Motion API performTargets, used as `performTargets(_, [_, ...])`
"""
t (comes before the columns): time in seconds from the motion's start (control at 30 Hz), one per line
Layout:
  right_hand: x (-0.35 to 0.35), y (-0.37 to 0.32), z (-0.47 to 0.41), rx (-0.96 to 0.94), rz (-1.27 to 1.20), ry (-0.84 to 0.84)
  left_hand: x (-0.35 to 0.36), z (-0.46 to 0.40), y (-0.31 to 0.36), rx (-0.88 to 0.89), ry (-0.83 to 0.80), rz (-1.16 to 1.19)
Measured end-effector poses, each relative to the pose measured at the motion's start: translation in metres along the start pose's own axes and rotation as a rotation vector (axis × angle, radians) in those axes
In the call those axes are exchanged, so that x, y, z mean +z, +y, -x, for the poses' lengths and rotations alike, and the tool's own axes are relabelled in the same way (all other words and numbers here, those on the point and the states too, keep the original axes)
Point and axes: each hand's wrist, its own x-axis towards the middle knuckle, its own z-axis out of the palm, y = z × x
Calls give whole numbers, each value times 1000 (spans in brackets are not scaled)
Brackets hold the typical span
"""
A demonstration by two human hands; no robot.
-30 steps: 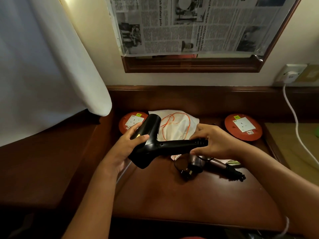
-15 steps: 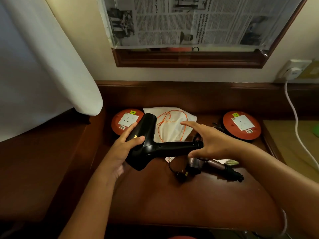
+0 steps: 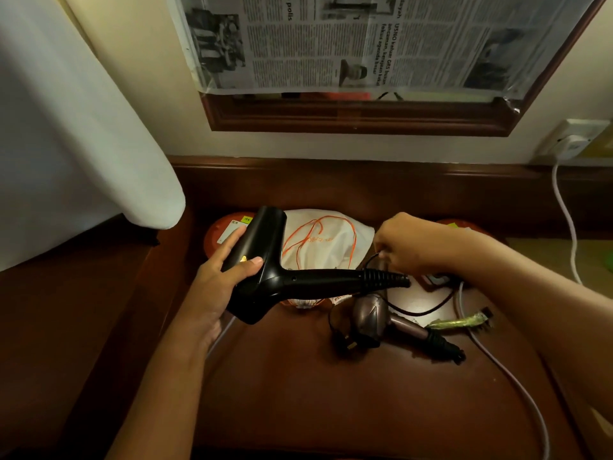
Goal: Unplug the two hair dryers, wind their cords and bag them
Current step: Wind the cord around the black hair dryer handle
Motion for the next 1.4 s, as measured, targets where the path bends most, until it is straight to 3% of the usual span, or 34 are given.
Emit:
performTargets(0.33, [3,-13,14,-57,-255,85,-1,7,3,35,-47,-93])
performTargets(0.57, [16,-39,41,107,-377,255,3,15,2,77,60,20])
performTargets(1.0, [61,-82,69,312,-1568,262,1,32,1,148,212,107])
performTargets(1.4, [88,-96,65,228,-1700,104,-2,40,3,94,270,274])
